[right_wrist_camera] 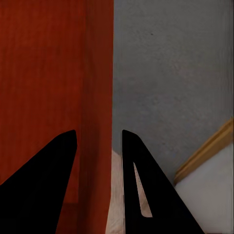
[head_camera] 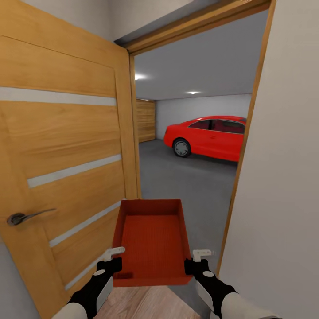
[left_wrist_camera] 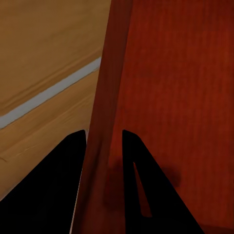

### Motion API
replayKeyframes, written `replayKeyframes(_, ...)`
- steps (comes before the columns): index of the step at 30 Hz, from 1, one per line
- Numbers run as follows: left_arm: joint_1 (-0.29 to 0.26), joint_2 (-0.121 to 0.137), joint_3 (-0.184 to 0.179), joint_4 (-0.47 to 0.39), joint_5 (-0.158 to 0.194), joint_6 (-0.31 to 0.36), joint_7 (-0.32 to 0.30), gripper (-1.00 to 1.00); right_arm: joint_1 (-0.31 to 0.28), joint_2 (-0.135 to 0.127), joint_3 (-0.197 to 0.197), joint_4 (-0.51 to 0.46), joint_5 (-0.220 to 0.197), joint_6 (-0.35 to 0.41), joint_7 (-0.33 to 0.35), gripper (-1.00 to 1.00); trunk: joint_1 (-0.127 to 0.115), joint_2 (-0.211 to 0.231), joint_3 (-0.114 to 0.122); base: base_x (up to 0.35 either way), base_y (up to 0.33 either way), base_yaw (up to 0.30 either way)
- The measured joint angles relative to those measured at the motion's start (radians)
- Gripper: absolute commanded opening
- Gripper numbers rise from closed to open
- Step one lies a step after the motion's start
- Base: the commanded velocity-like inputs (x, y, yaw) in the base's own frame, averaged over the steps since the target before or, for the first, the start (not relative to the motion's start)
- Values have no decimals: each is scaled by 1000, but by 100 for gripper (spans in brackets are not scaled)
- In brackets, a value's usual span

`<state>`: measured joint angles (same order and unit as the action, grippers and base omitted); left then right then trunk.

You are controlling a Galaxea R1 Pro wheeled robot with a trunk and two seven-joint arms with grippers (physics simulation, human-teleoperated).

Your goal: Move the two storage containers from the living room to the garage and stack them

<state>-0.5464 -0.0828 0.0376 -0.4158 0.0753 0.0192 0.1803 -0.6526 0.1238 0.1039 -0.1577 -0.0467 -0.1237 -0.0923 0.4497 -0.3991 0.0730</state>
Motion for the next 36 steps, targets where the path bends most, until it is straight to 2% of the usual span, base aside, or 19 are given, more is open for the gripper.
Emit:
replayKeyframes(9,0,0,0,2,0,-2,0,-100,0,0,0,0,0,0,0,-100,0,0,0,43,18,-249)
replayKeyframes(30,0,1,-1,0,0,1,0,-100,1,1,0,0,0,0,-1,-100,0,0,0,161,130,-248)
replayKeyframes(36,0,-1,0,3,0,-3,0,-100,1,-1,0,0,0,-1,0,-100,0,0,0,183,151,-80)
